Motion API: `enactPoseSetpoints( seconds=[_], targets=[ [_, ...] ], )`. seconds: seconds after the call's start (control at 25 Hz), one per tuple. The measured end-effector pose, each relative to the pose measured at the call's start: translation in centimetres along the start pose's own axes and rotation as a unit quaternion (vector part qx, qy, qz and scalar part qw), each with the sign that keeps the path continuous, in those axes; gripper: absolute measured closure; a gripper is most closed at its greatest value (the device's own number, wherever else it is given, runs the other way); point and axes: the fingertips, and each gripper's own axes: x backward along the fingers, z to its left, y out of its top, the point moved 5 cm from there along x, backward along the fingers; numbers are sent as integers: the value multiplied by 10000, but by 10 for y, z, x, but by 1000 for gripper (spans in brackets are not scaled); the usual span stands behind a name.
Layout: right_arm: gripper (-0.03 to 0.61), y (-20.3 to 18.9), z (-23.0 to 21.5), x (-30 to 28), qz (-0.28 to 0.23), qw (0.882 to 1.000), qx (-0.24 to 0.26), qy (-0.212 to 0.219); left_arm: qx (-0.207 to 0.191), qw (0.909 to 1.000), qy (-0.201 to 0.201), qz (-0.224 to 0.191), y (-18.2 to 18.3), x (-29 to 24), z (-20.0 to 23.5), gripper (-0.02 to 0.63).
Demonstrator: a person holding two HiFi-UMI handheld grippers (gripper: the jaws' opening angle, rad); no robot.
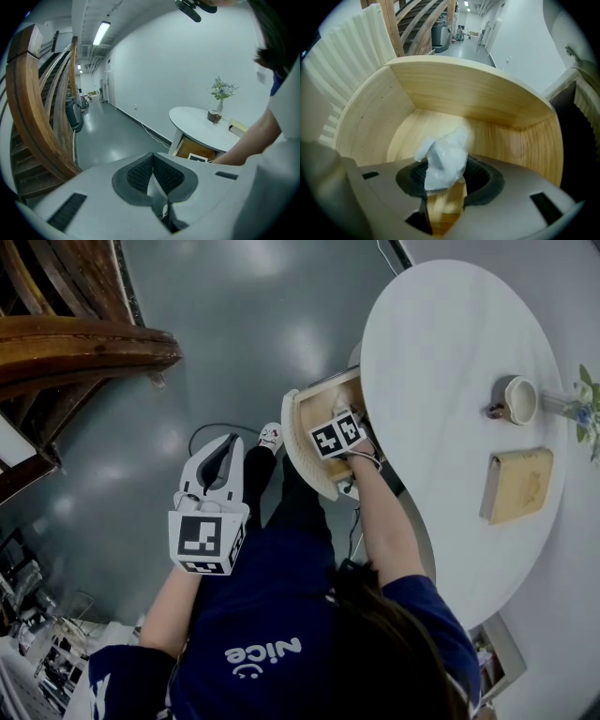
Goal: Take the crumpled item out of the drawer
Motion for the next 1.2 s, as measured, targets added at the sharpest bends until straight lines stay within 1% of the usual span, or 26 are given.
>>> enactPoseSetpoints(
  seconds=[0.12,0.24,0.48,0.68,0.8,0.88,1.2],
  targets=[
    [425,0,3,2,-17,10000,17,8,25,10000,11,6,0,-2,2,609],
    [443,3,8,8,-118,9998,-118,62,65,10000,-68,-5,2,-3,3,609],
    [453,6,19,31,-367,9983,-378,245,-23,9997,-241,-59,6,-4,-2,609],
    [456,9,29,59,-831,9920,-719,626,-91,9989,-431,-129,12,-4,-7,609],
    [456,8,32,76,-994,9897,-850,587,-120,9983,-562,-128,11,-3,-9,609],
    [456,8,34,89,-1126,9867,-1039,548,-140,9977,-645,-124,10,-3,-10,609],
    [457,-2,34,142,-1465,9765,-1558,281,-264,9939,-1057,-194,11,-5,-20,609]
  ],
)
